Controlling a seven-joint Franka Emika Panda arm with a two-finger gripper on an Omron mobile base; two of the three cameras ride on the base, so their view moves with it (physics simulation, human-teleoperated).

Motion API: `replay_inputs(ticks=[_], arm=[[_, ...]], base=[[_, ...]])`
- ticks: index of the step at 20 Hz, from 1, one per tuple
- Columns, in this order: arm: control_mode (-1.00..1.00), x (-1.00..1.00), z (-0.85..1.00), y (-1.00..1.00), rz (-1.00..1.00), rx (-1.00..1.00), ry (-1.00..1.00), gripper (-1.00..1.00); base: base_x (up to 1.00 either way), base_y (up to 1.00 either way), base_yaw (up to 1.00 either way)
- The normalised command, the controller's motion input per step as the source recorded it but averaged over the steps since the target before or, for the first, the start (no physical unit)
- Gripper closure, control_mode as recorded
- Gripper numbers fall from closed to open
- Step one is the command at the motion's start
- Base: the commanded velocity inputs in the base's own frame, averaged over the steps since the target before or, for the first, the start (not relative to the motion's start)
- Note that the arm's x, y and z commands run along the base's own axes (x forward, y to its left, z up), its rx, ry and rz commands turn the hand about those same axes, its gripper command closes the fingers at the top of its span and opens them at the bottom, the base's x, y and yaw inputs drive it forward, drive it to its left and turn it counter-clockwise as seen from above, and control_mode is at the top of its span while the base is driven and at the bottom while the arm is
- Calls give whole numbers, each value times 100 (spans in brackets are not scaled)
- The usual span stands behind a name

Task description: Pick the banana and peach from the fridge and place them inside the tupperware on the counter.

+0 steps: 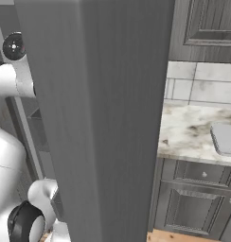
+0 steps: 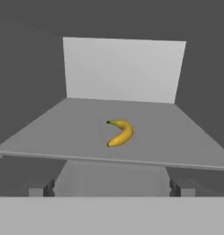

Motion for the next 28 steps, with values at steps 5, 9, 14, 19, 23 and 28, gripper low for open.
replay_inputs(ticks=[5, 9, 14, 19, 23, 28], arm=[[-100, 15, -17, 0, 0, 0, 3, -100], [-100, 23, -7, -1, 0, 0, 10, -100], [-100, 34, -9, 0, -1, 0, 15, -100], [-100, 43, -17, 0, -4, 1, 14, -100], [-100, 40, -15, 0, -9, 0, 3, -100], [-100, 53, -24, 0, -7, 0, 0, -100]], base=[[0, 0, 0], [0, 0, 0], [0, 0, 0], [0, 0, 0], [0, 0, 0], [0, 0, 0]])
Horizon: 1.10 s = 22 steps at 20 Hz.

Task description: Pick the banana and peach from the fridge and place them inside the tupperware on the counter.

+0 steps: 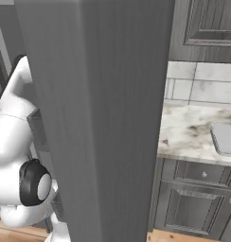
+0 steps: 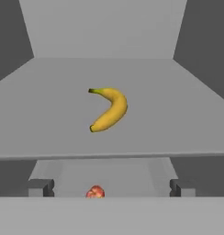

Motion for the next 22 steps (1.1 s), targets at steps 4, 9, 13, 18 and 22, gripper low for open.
replay_inputs(ticks=[4, 9, 13, 18, 22], arm=[[-100, 56, -24, -3, -4, 2, 1, -100], [-100, 50, -19, -6, 0, 5, 2, -100], [-100, 57, -6, 0, 0, 8, 1, -100], [-100, 56, 0, 0, 0, 7, 5, -100], [-100, 54, 0, 0, 0, 0, 6, -100]], base=[[0, 0, 0], [0, 0, 0], [0, 0, 0], [0, 0, 0], [0, 0, 0]])
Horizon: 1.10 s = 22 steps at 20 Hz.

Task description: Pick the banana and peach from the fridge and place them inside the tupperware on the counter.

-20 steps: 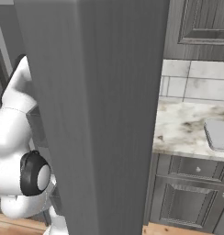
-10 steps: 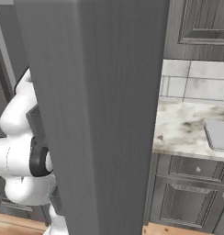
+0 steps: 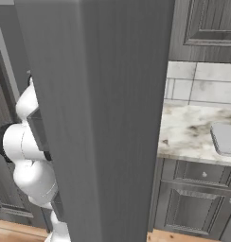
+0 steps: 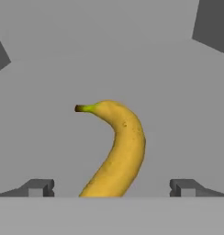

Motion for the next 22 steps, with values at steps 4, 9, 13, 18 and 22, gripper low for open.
replay_inputs(ticks=[4, 9, 13, 18, 22], arm=[[-100, 41, -8, 0, 0, 0, 2, -100], [-100, 30, -16, 0, 0, 0, 3, -100], [-100, 19, -32, 0, 0, 0, 5, -100], [-100, 10, -47, 0, 0, 0, 6, -100], [-100, 19, -48, 0, 0, 0, 9, 100]], base=[[0, 0, 0], [0, 0, 0], [0, 0, 0], [0, 0, 0], [0, 0, 0]])
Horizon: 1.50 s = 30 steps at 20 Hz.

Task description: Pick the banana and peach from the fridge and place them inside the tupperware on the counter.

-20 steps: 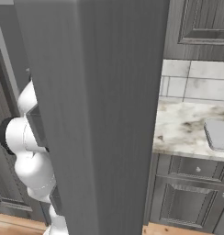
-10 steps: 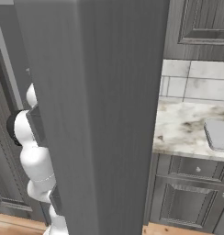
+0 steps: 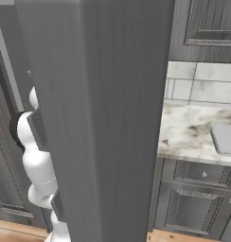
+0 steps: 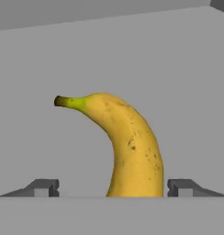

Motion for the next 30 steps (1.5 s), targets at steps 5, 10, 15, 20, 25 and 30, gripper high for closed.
replay_inputs(ticks=[5, 10, 15, 20, 25, 30], arm=[[-100, 14, -22, 0, 0, -1, 5, 100], [-100, -20, -24, 0, 0, 0, 0, 100], [-100, -88, -56, 5, 0, 0, 0, 100], [-100, -100, -39, 2, 0, 0, 0, 100], [-100, -100, -12, 0, 1, 0, 0, 100], [-100, -100, 1, 0, 4, 0, 0, 100]], base=[[0, 0, 0], [0, 0, 0], [0, 0, 0], [0, 0, 0], [0, 0, 0], [0, 0, 0]])
